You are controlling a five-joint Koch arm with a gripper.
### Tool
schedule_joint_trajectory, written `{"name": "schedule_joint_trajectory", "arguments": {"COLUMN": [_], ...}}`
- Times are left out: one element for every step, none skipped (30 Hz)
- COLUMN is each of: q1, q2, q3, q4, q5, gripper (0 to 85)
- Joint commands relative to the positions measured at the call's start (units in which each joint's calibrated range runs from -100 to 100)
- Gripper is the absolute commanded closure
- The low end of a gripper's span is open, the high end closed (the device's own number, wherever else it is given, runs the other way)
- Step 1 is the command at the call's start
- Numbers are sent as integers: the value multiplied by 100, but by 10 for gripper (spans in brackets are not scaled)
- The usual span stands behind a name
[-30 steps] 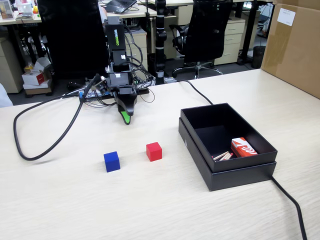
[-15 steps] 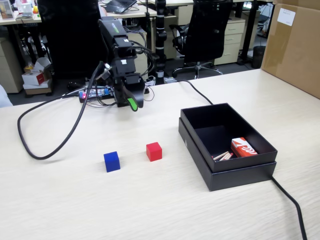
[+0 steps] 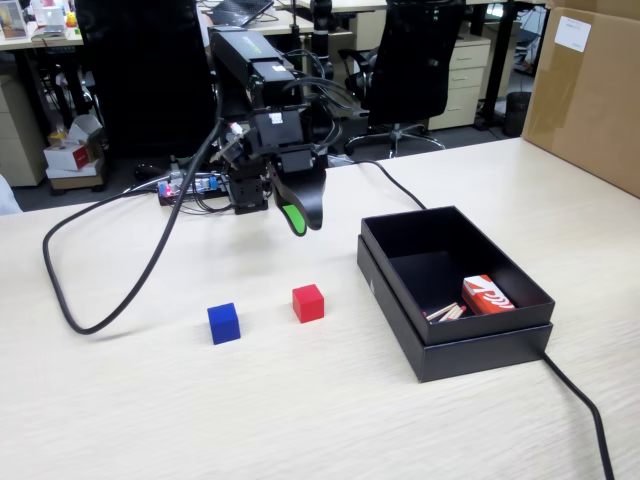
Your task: Put the red cube on top of the blue cube
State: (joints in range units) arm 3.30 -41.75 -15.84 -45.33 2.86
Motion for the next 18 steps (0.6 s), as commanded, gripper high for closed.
{"name": "schedule_joint_trajectory", "arguments": {"q1": [-10,-15,-24,-34,-44,-59,-68,-83,-98,-107,-112,-117,-122,-122,-117,-117,-117,-117], "q2": [646,910,1186,1427,1645,1909,2115,2310,2482,2643,2781,2884,2987,3056,3125,3171,3240,3285], "q3": [759,886,1004,1085,1149,1230,1285,1348,1411,1466,1502,1529,1566,1584,1584,1584,1584,1584], "q4": [-127,-127,-127,-127,-127,-127,-127,-127,-136,-145,-145,-162,-188,-205,-214,-214,-214,-214], "q5": [29,34,44,44,44,34,34,29,34,29,29,34,34,39,39,44,44,44], "gripper": [407,407,407,406,406,406,404,404,404,404,404,404,404,404,404,406,406,406]}}
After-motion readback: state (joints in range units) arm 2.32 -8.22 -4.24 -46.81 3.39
